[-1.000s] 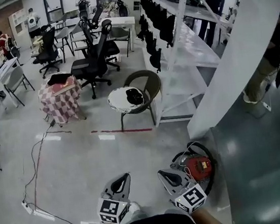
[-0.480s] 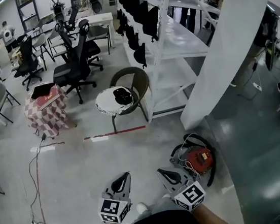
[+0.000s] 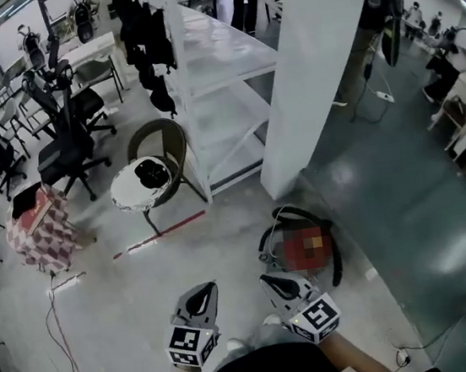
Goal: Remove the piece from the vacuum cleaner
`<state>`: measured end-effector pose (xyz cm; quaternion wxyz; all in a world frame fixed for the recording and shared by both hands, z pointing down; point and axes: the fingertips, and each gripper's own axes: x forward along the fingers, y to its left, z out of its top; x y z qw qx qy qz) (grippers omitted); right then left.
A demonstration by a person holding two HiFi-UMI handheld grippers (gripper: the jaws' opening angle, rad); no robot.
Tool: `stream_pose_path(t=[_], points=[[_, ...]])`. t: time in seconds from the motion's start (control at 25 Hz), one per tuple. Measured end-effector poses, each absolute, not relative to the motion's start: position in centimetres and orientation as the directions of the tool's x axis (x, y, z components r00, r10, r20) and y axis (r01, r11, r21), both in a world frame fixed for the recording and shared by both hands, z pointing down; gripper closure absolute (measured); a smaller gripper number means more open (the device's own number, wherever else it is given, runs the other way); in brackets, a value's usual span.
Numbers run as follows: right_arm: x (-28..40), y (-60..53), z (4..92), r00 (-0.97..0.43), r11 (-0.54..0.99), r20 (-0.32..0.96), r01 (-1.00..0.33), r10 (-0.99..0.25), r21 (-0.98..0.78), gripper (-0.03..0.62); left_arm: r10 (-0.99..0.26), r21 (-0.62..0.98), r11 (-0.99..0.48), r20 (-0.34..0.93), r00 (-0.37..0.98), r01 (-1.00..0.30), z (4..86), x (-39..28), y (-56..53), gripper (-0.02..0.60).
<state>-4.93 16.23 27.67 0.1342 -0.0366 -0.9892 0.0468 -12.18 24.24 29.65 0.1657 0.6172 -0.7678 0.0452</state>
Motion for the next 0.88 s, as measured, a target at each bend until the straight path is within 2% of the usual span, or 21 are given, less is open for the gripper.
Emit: stream_pose_path(t=[0.48,0.88], points=[[3.9,1.3,32.0,-0.930,0.955,0.326,-0.236,-0.169,-0.178,0.568,-0.917,0.127,-0.004,0.395,0.055,-0.992,33.2,-6.3,8.4,0.561],[8.2,-2.9,37.2,-0.813,0.830,0.425,-0.517,-0.398,-0.210,0.568,-0.799,0.129,-0.299,0.508,0.322,-0.945,39.1,-5.0,1.2,0.561]])
